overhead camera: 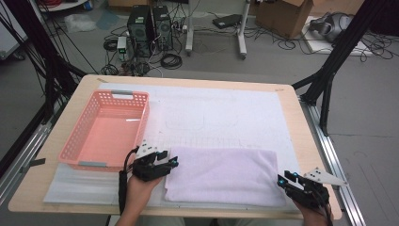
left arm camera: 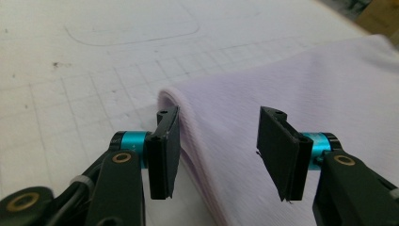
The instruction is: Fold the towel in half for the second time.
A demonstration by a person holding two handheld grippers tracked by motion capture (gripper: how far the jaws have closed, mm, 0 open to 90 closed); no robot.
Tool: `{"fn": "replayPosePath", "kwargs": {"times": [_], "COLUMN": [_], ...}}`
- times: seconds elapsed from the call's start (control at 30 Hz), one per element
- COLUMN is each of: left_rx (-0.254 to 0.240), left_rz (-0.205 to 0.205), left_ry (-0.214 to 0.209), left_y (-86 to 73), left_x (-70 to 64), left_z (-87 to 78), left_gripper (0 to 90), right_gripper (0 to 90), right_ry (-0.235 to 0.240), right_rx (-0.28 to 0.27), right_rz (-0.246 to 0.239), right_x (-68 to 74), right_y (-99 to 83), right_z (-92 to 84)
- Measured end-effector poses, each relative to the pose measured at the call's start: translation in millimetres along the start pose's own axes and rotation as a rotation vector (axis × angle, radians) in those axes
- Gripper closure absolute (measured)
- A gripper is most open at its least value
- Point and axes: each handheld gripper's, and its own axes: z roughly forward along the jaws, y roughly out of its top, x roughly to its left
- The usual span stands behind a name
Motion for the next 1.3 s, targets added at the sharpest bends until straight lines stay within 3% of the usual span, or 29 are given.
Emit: {"fn": "replayPosePath", "kwargs": {"times": [0.1, 0.13, 0.17, 0.23, 0.3, 0.4, 0.5, 0.6, 0.67, 0.7, 0.77, 0.83, 0.87, 1.03, 1.2, 1.3], "left_rx": [0.024, 0.05, 0.077, 0.051, 0.035, 0.042, 0.025, 0.027, 0.024, 0.017, 0.005, 0.002, 0.004, 0.012, 0.044, 0.045], "left_rz": [-0.009, 0.002, 0.014, 0.019, 0.019, -0.013, -0.023, -0.041, -0.048, -0.047, -0.047, -0.05, -0.05, -0.074, -0.098, -0.111], "left_ry": [0.013, 0.027, 0.048, 0.088, 0.12, 0.114, 0.102, 0.08, 0.072, 0.066, 0.055, 0.042, 0.043, 0.028, -0.008, -0.003], "left_y": [5.8, 6.3, 6.8, 7.5, 8.9, 7.9, 8.0, 8.5, 8.7, 9.0, 9.6, 9.8, 9.8, 11.4, 14.7, 14.6], "left_x": [7.6, 9.3, 10.0, 9.5, 9.1, 12.2, 17.3, 20.5, 20.0, 19.3, 18.4, 18.6, 18.8, 23.0, 25.3, 25.9], "left_z": [17.7, 22.5, 26.2, 28.1, 29.6, 30.9, 29.7, 28.7, 27.0, 26.0, 24.9, 26.0, 27.0, 33.0, 45.5, 46.6], "left_gripper": [50.5, 55.1, 66.0, 84.5, 85.3, 81.7, 62.5, 54.3, 51.7, 51.2, 50.3, 49.5, 48.9, 46.5, 45.6, 47.7], "right_gripper": [61.7, 61.7, 61.8, 61.9, 61.9, 60.4, 55.8, 53.9, 58.1, 67.1, 74.8, 77.1, 75.4, 60.1, 43.8, 43.0], "right_ry": [-0.002, -0.004, -0.003, -0.009, -0.016, -0.037, -0.042, -0.032, -0.005, -0.027, -0.099, -0.163, -0.165, -0.081, 0.021, 0.059], "right_rx": [0.003, 0.004, 0.005, 0.006, 0.001, -0.007, -0.014, 0.026, 0.063, 0.088, 0.104, 0.098, 0.094, 0.02, 0.057, 0.079], "right_rz": [-0.002, 0.002, 0.01, 0.005, 0.008, 0.027, 0.054, 0.049, 0.049, 0.028, 0.0, 0.006, 0.009, 0.086, 0.086, 0.085], "right_x": [-2.5, -3.2, -3.9, -6.9, -9.7, -16.6, -23.1, -27.7, -29.8, -30.0, -32.1, -35.1, -36.9, -44.0, -51.1, -52.4], "right_y": [4.1, 5.3, 6.5, 8.7, 10.6, 15.4, 22.3, 33.2, 38.9, 40.9, 43.6, 46.1, 46.4, 44.7, 44.4, 45.0], "right_z": [6.4, 8.3, 10.3, 14.1, 17.2, 25.0, 35.6, 56.2, 73.3, 79.8, 85.4, 85.4, 85.8, 73.9, 76.8, 84.8]}}
